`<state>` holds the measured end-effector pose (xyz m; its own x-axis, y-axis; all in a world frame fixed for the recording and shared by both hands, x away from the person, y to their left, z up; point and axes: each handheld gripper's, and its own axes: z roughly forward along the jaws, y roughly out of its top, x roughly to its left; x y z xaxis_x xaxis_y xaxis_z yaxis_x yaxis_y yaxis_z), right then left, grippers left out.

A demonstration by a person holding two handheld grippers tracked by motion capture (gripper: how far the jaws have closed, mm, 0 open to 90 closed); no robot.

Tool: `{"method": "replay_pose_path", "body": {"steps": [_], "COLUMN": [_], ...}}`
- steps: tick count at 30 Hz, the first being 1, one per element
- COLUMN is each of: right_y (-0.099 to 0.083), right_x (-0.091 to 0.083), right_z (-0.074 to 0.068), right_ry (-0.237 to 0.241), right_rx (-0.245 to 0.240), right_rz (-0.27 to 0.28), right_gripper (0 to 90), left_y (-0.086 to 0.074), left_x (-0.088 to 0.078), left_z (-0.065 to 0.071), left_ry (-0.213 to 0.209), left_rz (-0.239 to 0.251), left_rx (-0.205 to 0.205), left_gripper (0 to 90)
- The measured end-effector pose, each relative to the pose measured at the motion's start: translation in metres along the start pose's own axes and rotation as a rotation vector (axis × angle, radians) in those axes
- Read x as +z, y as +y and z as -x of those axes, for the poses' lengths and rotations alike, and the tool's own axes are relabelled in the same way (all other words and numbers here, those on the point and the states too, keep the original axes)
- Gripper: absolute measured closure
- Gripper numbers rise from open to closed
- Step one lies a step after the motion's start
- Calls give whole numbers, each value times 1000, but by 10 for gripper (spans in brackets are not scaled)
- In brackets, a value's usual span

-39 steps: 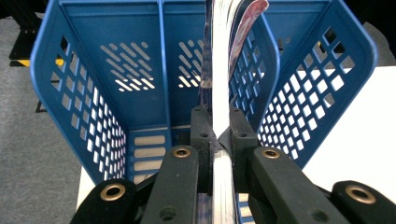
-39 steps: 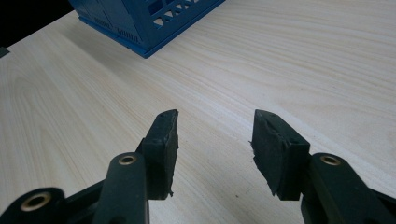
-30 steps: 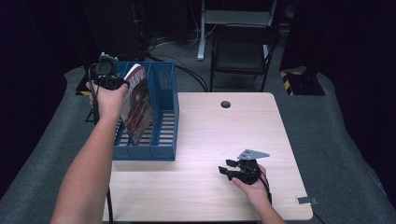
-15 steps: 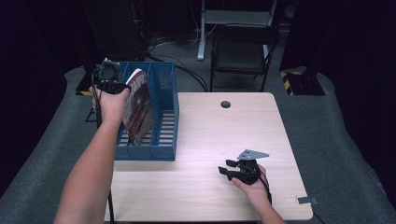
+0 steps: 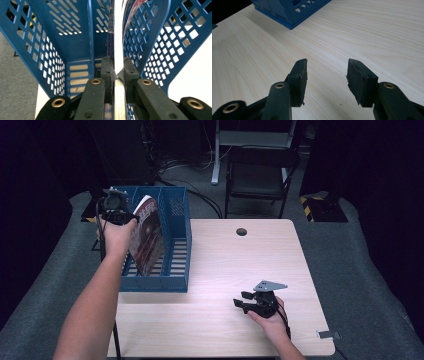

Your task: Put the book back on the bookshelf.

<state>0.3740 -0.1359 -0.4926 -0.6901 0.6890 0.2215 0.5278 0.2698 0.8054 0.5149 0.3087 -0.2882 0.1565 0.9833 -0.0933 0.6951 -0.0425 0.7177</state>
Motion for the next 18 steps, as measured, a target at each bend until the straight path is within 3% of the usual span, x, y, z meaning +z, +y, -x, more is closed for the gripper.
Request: {"method": "replay_pose_path", "body": {"steps": [7, 18], "right_y": [0, 0], "right_x": [2, 2], "right_z": [-1, -2], "right_ry": [-1, 5], "right_rx": [5, 7], "right_rz": [2, -6], "right_gripper": [502, 500], "left_y": [-3, -3], "left_x": [-8, -23], "left_z": [-3, -6], "left_ry": [-37, -47], "left_rz": [-4, -10], "left_rx": [7, 33], "left_gripper": [799, 802]}}
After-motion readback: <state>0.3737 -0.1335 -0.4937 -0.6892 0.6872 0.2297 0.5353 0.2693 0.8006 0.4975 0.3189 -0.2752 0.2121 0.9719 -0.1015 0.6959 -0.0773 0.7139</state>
